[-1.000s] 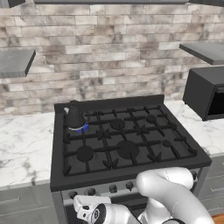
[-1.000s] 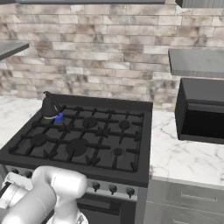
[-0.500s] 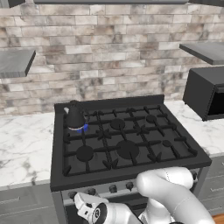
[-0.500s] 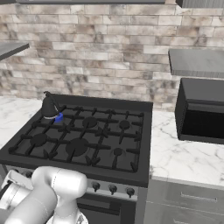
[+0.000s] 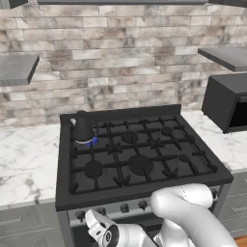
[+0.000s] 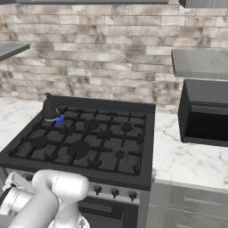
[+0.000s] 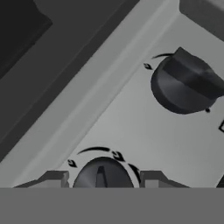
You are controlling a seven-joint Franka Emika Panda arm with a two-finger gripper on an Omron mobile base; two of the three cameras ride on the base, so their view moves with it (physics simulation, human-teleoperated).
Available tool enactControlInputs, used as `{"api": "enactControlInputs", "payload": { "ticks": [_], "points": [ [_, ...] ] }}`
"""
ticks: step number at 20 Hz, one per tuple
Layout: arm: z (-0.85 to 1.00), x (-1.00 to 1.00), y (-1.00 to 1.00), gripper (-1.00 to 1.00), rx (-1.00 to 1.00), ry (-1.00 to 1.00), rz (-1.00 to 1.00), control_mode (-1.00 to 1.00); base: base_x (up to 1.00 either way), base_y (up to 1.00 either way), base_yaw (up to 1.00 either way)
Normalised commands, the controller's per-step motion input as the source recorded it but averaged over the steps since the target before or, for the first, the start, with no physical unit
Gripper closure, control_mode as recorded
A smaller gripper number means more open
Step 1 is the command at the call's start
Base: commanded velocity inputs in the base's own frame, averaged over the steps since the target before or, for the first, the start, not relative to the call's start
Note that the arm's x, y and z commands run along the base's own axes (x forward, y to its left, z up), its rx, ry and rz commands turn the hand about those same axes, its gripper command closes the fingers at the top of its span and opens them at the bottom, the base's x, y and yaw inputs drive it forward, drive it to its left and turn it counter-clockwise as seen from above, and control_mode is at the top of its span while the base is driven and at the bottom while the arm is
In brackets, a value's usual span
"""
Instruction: The kettle is done boiling. Turn off the stove, then wait for 300 timesteps before moving the kettle to the dining table.
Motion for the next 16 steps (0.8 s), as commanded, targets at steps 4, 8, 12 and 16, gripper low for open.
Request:
{"api": "enactControlInputs", "payload": {
  "ticks": [4,8,12,16],
  "points": [
    [0.00,0.00,0.00,1.00,0.27,-0.03,0.00,-1.00,0.00,0.00,0.00],
    [0.00,0.00,0.00,1.00,0.28,-0.02,0.00,-1.00,0.00,0.00,0.00],
    [0.00,-0.06,0.00,1.00,0.27,-0.01,-0.04,-1.00,0.00,0.00,0.00],
    [0.00,-0.10,0.00,1.00,0.27,-0.01,-0.07,-1.00,0.00,0.00,0.00]
  ]
}}
